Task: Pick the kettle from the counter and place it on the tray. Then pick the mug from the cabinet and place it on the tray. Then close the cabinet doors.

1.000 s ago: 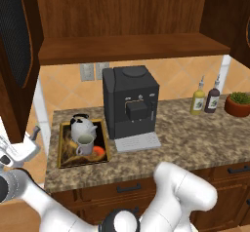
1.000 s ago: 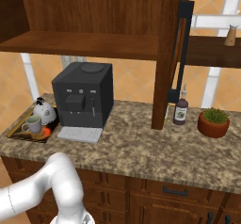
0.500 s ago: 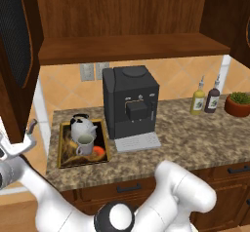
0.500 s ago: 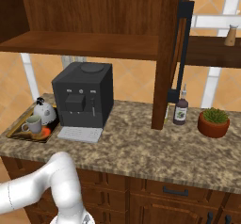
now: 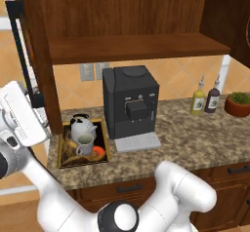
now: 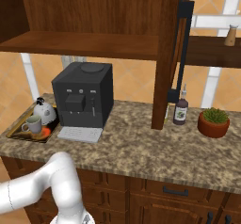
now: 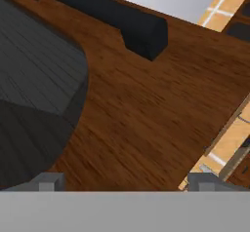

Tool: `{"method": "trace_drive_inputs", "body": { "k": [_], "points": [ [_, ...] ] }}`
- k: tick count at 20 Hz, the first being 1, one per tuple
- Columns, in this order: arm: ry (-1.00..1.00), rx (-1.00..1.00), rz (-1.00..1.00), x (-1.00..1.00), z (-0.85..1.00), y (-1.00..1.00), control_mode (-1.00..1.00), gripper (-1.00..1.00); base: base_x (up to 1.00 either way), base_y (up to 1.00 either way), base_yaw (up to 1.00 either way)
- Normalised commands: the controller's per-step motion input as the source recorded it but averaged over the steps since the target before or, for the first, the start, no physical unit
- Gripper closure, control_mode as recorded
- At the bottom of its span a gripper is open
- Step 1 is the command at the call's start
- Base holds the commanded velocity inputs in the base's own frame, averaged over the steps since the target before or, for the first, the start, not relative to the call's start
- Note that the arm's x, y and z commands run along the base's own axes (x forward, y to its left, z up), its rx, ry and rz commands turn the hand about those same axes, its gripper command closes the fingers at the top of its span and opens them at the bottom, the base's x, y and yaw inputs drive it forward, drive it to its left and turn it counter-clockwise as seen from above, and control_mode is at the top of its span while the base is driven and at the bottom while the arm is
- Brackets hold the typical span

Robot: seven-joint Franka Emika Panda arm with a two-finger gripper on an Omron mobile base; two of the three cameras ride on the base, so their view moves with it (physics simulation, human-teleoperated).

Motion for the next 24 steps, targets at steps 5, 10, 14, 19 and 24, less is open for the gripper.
{"method": "trace_drive_inputs", "body": {
  "k": [5, 10, 14, 19, 24],
  "points": [
    [-0.05, 0.09, 0.15, 0.11, 0.24, -0.73, -1.00, -1.00, 0.00, 0.00, 0.00],
    [-0.09, 0.08, 0.24, 0.31, 0.20, -0.75, -1.00, -1.00, 0.00, 0.00, 0.00],
    [-0.15, 0.08, 0.28, 0.35, 0.22, -0.79, -1.00, -1.00, 0.00, 0.00, 0.00],
    [-0.13, 0.09, 0.32, 0.50, 0.16, -0.77, -1.00, -1.00, 0.00, 0.00, 0.00],
    [-0.06, 0.11, 0.33, 0.57, 0.15, -0.71, -1.00, -1.00, 0.00, 0.00, 0.00]
  ]
}}
